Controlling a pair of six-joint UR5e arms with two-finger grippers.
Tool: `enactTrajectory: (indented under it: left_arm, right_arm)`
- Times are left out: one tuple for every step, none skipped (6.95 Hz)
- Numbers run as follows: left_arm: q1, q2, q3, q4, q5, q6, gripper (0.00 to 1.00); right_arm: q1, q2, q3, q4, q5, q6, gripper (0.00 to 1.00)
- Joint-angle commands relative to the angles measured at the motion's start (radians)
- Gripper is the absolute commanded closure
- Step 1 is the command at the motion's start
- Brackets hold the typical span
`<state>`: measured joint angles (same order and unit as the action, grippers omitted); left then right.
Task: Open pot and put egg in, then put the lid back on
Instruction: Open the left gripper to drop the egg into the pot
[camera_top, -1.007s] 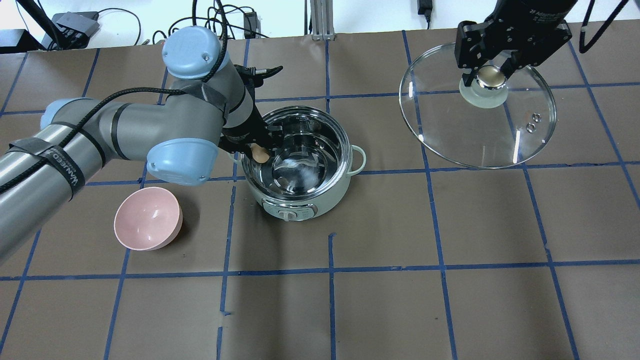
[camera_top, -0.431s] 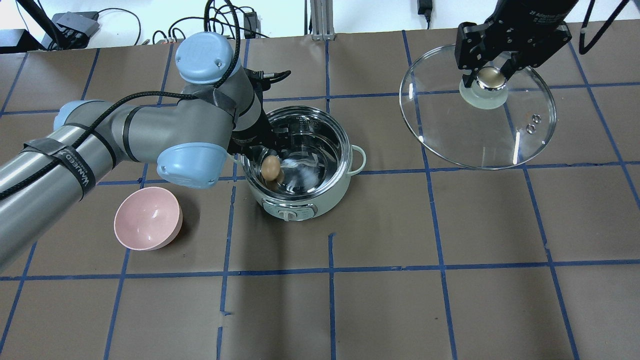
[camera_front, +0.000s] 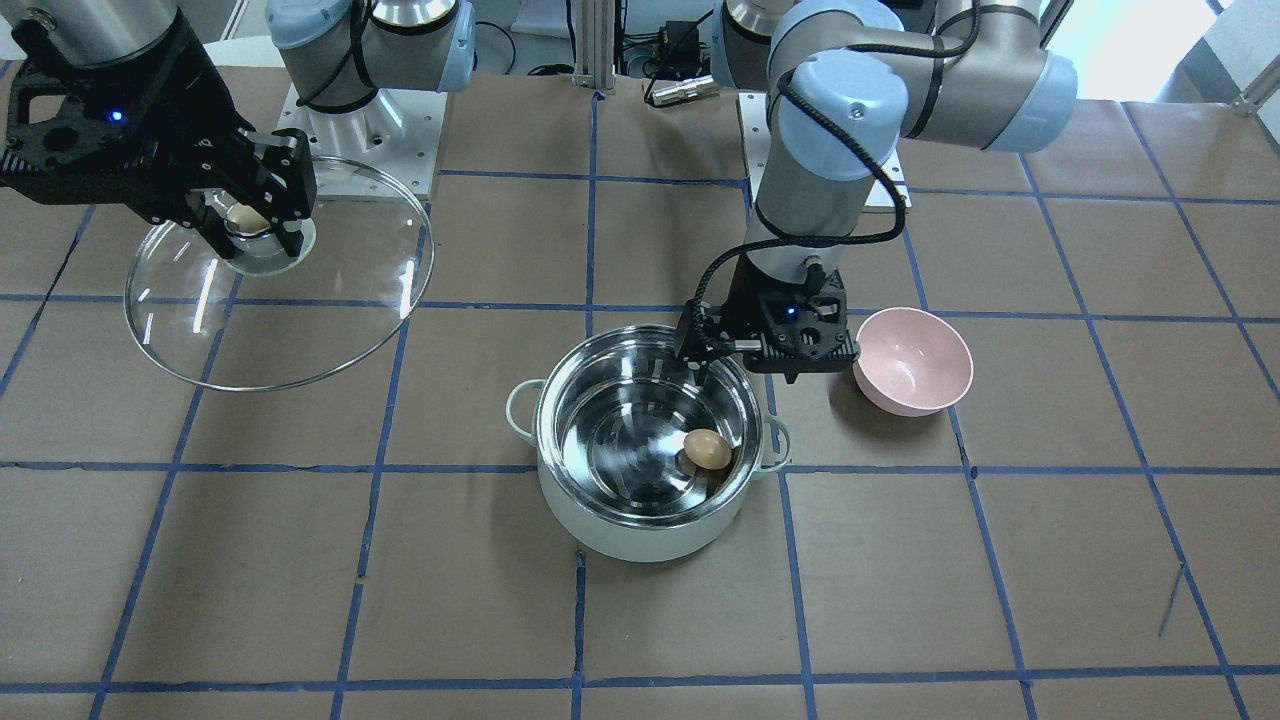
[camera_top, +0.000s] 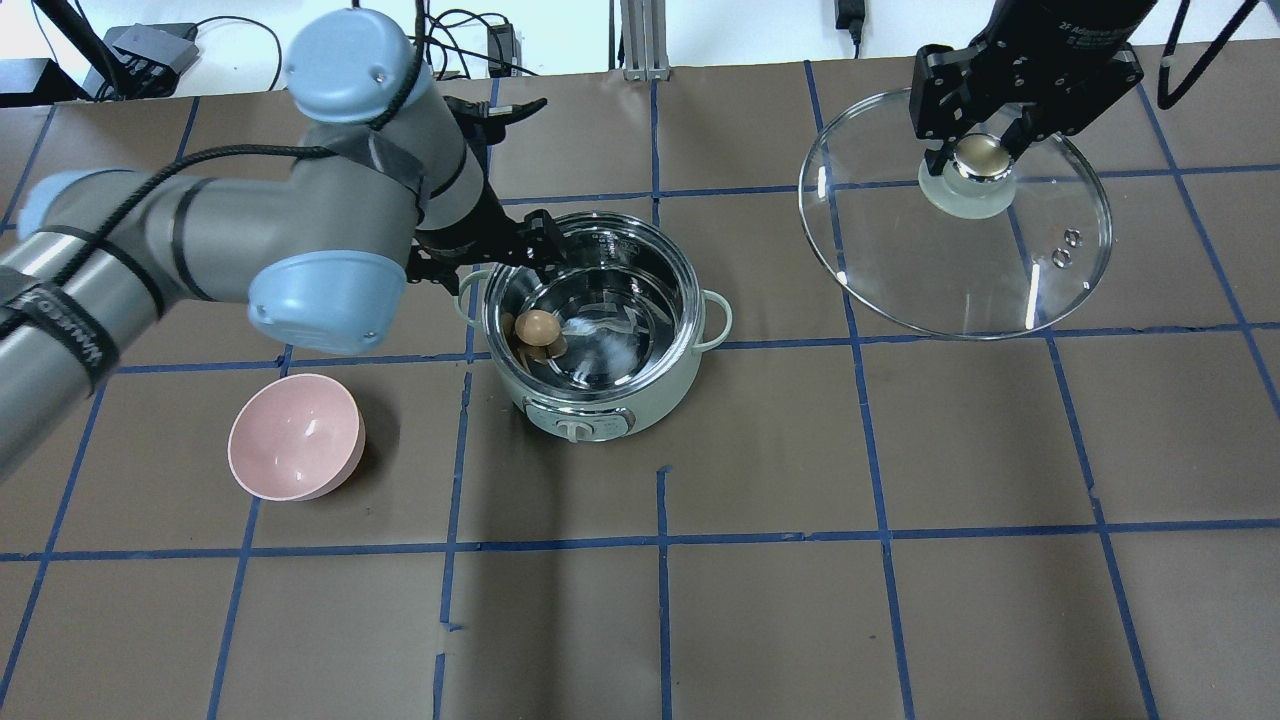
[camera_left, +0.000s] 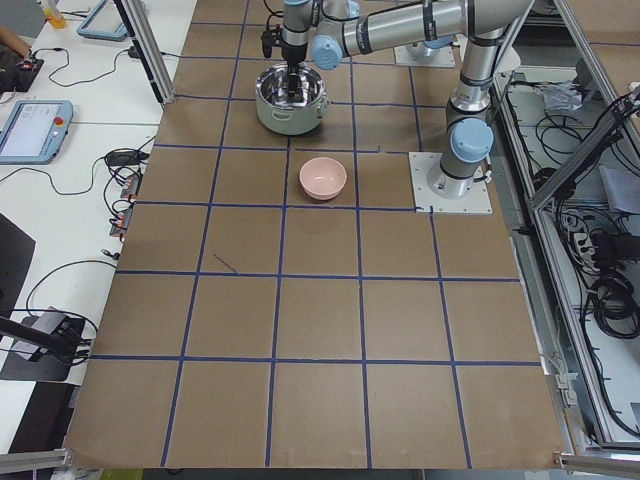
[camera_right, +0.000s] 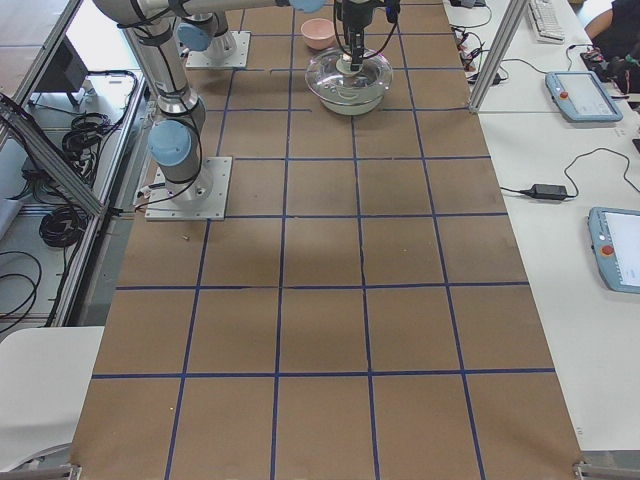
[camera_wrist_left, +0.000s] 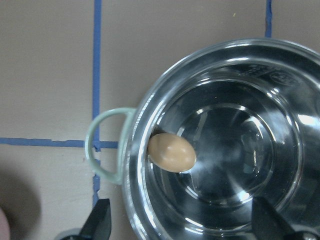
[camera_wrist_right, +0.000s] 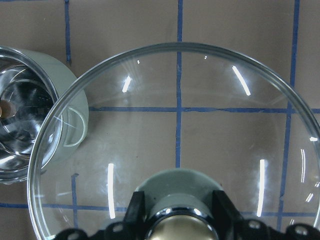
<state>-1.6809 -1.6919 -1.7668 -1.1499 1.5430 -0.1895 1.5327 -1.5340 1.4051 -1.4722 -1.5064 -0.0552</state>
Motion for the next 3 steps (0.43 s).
enactTrajectory:
  left_arm:
    - [0.110,0.130,0.007,-0.176,0.002,0.134,0.00]
    - [0.156,0.185,0.010,-0.271,0.021,0.204,0.00]
    - [0.194,0.225,0.041,-0.324,0.040,0.214,0.00]
  right_arm:
    - [0.000,0.000,0.000,0.001,0.002,0.000,0.91]
    - [0.001,0.000,0.000,0.001,0.003,0.000,0.91]
    - [0.013,0.012,-0.021,-0.003,-0.001,0.003,0.92]
